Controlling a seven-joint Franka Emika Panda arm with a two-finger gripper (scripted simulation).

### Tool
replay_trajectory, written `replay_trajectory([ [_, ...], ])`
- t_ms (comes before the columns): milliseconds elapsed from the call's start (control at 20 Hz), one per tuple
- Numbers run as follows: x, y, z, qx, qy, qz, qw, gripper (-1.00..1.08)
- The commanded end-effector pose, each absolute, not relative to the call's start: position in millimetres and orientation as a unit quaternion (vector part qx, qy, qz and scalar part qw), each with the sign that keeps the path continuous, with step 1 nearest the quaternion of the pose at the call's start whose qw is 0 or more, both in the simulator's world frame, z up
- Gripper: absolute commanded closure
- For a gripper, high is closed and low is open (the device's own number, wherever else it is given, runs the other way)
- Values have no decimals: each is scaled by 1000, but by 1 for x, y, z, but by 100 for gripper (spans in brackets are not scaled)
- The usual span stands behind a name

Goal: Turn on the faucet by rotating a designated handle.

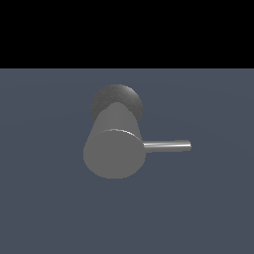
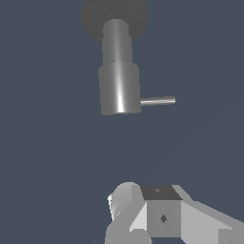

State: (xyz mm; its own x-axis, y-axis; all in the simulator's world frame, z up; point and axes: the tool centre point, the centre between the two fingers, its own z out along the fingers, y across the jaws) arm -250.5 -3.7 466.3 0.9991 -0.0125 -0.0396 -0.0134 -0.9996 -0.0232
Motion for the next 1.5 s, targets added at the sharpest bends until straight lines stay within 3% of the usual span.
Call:
replay_trajectory([
  [0,-250,-4,466,-1000,6,20,12,108],
  [750,-243,-11,469,-998,1,2,65,108],
  [1450,-230,-14,499,-954,1,-87,287,108],
])
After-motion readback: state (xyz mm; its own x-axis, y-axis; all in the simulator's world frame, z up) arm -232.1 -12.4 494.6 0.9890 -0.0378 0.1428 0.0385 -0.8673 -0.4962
